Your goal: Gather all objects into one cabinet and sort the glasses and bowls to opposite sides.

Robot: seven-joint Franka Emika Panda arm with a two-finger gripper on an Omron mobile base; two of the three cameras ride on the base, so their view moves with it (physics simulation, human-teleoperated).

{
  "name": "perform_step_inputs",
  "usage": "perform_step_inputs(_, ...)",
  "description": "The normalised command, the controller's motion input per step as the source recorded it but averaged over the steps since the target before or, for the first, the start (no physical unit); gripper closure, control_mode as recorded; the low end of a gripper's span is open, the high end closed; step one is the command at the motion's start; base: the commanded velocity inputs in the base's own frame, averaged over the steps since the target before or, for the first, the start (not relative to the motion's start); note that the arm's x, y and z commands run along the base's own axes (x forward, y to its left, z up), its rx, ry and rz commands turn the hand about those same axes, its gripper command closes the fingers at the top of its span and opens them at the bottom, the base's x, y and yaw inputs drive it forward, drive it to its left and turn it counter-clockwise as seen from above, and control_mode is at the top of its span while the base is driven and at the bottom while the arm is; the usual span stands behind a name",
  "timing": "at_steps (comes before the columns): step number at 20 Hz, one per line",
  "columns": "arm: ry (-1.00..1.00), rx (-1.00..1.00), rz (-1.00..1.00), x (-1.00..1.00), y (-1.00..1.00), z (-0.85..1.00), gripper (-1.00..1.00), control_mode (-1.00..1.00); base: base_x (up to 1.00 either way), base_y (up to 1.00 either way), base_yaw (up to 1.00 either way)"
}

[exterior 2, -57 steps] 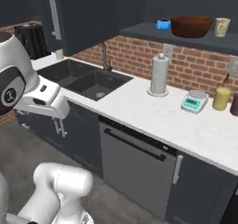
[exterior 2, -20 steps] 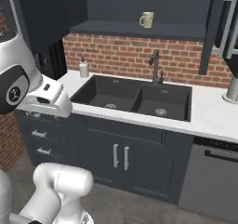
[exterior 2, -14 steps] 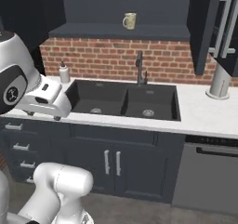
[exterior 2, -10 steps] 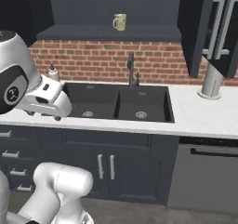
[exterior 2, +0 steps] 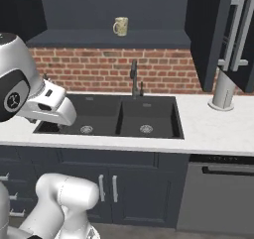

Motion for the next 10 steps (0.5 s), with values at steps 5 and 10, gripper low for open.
perform_step_inputs(5, 0.0, 0.0, 0.0, 0.0, 0.0, 0.0, -1.0, 1.0, 0.38, 0.16, 0.0)
perform_step_inputs(10, 0.0, 0.0, 0.0, 0.0, 0.0, 0.0, -1.0, 1.0, 0.38, 0.08, 0.02)
